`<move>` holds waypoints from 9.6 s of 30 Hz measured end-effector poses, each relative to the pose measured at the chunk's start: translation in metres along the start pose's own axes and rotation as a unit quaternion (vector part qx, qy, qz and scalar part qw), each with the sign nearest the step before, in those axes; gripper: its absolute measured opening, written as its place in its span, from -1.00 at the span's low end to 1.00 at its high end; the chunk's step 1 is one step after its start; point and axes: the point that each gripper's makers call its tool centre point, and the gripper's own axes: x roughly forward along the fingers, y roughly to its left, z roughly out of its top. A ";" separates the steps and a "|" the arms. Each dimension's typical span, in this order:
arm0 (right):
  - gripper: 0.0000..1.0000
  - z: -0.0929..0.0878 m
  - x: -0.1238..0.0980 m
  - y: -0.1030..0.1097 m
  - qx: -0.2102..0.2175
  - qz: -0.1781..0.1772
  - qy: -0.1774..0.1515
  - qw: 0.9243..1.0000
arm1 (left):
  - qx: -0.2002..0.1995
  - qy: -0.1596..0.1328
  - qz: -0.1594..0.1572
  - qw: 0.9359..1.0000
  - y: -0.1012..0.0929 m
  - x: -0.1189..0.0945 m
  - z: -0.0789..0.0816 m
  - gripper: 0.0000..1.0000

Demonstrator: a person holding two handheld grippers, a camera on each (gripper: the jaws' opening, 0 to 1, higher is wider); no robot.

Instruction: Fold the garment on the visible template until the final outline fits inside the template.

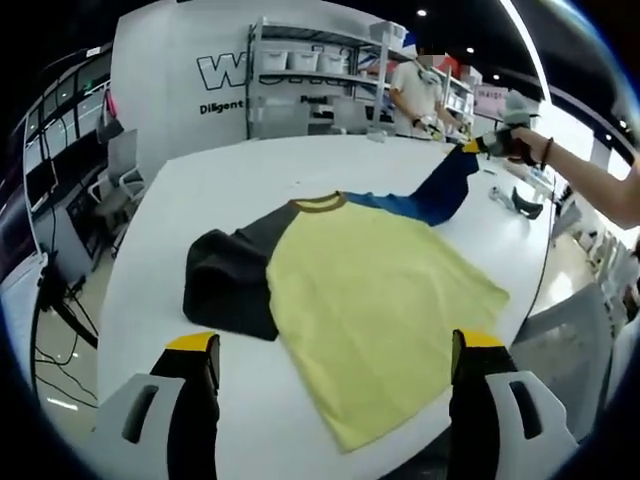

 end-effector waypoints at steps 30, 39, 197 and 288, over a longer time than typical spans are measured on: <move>-1.00 0.007 0.047 0.156 -0.033 0.100 0.035 0.994 | 0.032 0.022 -0.027 0.999 -0.008 -0.004 -0.014 0.98; -1.00 0.004 0.059 0.198 -0.040 0.129 0.050 0.989 | 0.037 0.028 -0.031 0.998 -0.007 -0.006 -0.016 0.98; -1.00 -0.124 0.170 0.362 -0.226 0.235 0.007 0.945 | 0.008 -0.003 0.231 0.973 0.182 0.103 0.013 -0.88; -0.51 -0.166 0.133 0.304 -0.234 0.257 0.066 0.935 | 0.073 0.018 0.294 0.953 0.211 0.072 0.010 -0.86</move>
